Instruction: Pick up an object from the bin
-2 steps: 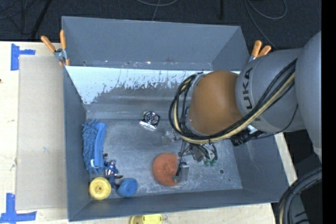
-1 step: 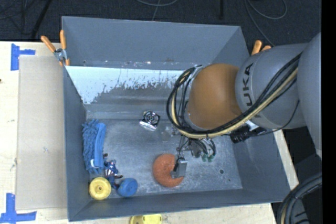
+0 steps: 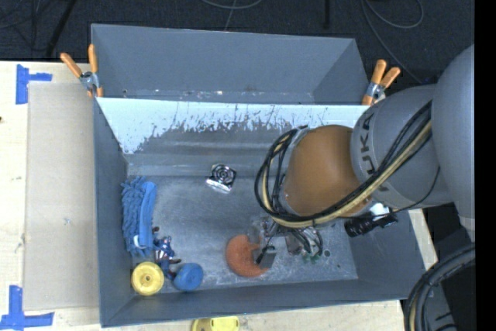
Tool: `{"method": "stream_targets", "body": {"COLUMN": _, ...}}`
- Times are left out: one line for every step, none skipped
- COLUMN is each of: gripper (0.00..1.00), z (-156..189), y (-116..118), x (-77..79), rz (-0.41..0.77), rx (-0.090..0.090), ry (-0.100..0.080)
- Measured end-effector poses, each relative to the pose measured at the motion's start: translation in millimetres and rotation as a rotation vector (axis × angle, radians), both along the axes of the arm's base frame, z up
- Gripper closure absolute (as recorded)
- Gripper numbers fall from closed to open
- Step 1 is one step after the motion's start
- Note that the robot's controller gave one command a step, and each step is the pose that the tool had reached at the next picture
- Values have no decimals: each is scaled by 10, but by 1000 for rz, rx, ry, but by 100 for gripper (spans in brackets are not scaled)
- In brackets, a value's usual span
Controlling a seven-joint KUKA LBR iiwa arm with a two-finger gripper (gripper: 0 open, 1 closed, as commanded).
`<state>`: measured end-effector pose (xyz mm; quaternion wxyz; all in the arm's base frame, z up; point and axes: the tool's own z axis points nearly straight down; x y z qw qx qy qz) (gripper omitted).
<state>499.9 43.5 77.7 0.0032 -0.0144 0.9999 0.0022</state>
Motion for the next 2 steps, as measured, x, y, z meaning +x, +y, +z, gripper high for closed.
{"method": "stream_targets", "body": {"gripper": 100, "z": 0, "y": -1, "x": 0, "rz": -1, "rx": 0, "ry": 0}}
{"method": "stream_targets", "body": {"gripper": 100, "z": 1425, "y": 141, "x": -3, "rz": 27, "rx": -4, "ry": 4}}
